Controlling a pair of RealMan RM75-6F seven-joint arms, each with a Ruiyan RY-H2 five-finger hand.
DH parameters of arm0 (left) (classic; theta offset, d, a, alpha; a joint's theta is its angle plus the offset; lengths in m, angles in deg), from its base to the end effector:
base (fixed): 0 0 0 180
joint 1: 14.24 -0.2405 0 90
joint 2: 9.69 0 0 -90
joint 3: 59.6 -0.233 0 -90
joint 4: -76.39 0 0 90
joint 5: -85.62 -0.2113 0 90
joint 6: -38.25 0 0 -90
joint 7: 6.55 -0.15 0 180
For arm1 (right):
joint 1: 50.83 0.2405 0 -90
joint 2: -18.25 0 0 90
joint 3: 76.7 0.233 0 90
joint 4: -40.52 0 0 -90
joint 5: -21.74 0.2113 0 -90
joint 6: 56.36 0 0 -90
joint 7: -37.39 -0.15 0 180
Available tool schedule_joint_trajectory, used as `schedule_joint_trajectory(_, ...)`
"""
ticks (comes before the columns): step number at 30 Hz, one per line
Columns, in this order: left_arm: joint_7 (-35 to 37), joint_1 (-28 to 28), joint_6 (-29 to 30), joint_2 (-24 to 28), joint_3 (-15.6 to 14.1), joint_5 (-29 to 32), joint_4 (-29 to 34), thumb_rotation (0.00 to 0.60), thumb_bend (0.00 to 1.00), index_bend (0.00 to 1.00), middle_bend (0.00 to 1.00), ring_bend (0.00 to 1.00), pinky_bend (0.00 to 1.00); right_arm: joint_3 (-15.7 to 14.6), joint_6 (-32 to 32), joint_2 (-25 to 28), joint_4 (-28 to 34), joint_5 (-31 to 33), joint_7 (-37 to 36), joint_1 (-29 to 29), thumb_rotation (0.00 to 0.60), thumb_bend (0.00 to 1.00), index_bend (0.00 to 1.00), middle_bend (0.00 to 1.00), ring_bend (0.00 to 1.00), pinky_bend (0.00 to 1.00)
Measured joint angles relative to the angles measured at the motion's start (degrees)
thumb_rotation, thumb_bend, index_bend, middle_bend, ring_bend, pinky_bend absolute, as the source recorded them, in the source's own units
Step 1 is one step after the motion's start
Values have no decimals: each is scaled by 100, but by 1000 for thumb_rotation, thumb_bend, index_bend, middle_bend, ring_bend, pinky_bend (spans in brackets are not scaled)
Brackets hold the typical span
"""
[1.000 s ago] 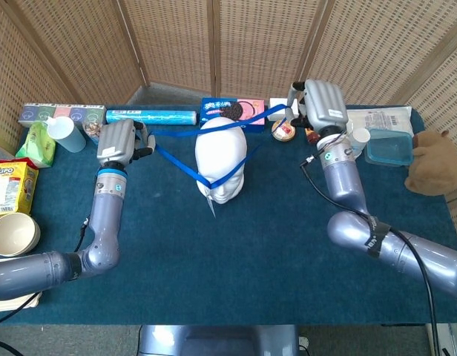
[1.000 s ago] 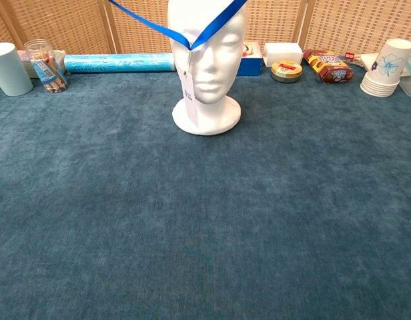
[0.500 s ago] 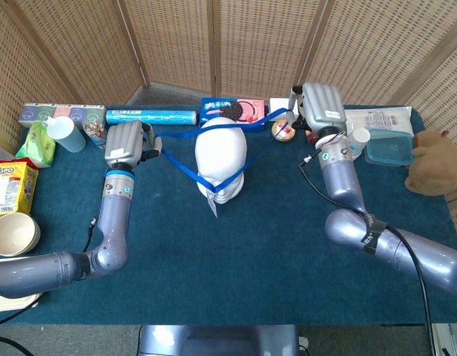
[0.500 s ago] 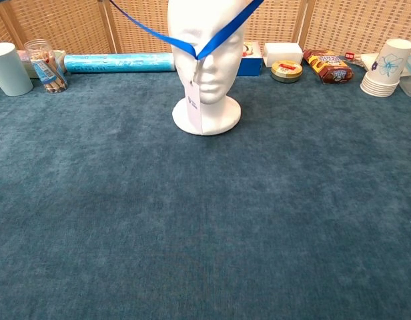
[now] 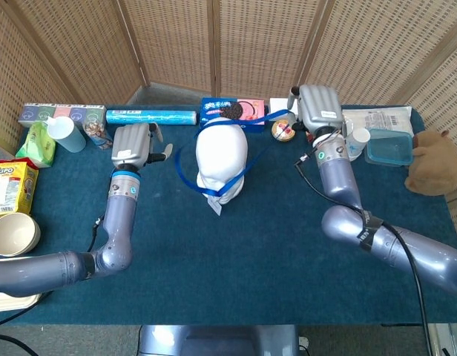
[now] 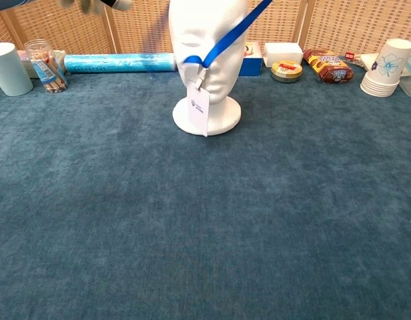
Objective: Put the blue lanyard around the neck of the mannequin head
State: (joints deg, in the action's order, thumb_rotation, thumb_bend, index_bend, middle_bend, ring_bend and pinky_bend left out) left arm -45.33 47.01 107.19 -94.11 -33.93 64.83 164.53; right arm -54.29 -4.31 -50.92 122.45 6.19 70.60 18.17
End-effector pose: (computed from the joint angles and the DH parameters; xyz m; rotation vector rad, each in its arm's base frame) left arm -0.0499 0.4190 0.0642 -1.3691 -1.0454 -0.9207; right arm -0.0334 -0.4716 0.1441 1.4285 -0.9546 0.9404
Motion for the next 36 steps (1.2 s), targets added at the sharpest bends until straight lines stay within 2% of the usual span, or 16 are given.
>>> schedule_joint_trajectory(2, -31, -2, -92, 46, 9, 100, 40, 404, 184, 204, 241, 117, 320, -3, -89, 3, -37, 161, 45, 35, 554, 439, 322, 443, 518, 655)
schedule_joint_trajectory(3, -65, -2, -144, 84, 13, 163, 65, 397, 172, 198, 213, 80, 289, -3, -153, 7, -53, 218, 50, 47, 502, 441, 302, 402, 461, 586)
schedule_joint_trajectory(5, -95, -1, -178, 120, 18, 206, 91, 387, 163, 183, 187, 48, 263, -1, -293, 20, -85, 318, 51, 70, 417, 443, 274, 364, 405, 513)
schedule_joint_trajectory(11, -25, -39, -224, 172, 2, 200, 95, 353, 151, 151, 153, 14, 240, 8, -620, 83, -138, 519, -53, 102, 290, 442, 237, 317, 326, 377)
schedule_joint_trajectory(17, 62, -93, -266, 222, -20, 176, 93, 328, 147, 138, 150, 10, 232, 2, -839, 175, -113, 580, -199, 139, 191, 424, 226, 308, 302, 333)
schedule_joint_trajectory(26, 184, -223, -367, 420, -62, 146, 194, 300, 136, 121, 151, 10, 227, -1, -993, 333, 10, 598, -535, 132, 176, 390, 218, 281, 291, 331)
schedule_joint_trajectory(32, 386, -470, -556, 835, -114, 110, 462, 300, 157, 121, 151, 10, 227, 124, -834, 454, 250, -23, -1167, -189, 178, 386, 218, 286, 291, 332)
schedule_joint_trajectory(36, 610, -735, -747, 1222, -212, -27, 732, 309, 185, 121, 151, 10, 227, 194, -543, 542, 531, -693, -1660, -553, 182, 393, 218, 298, 298, 346)
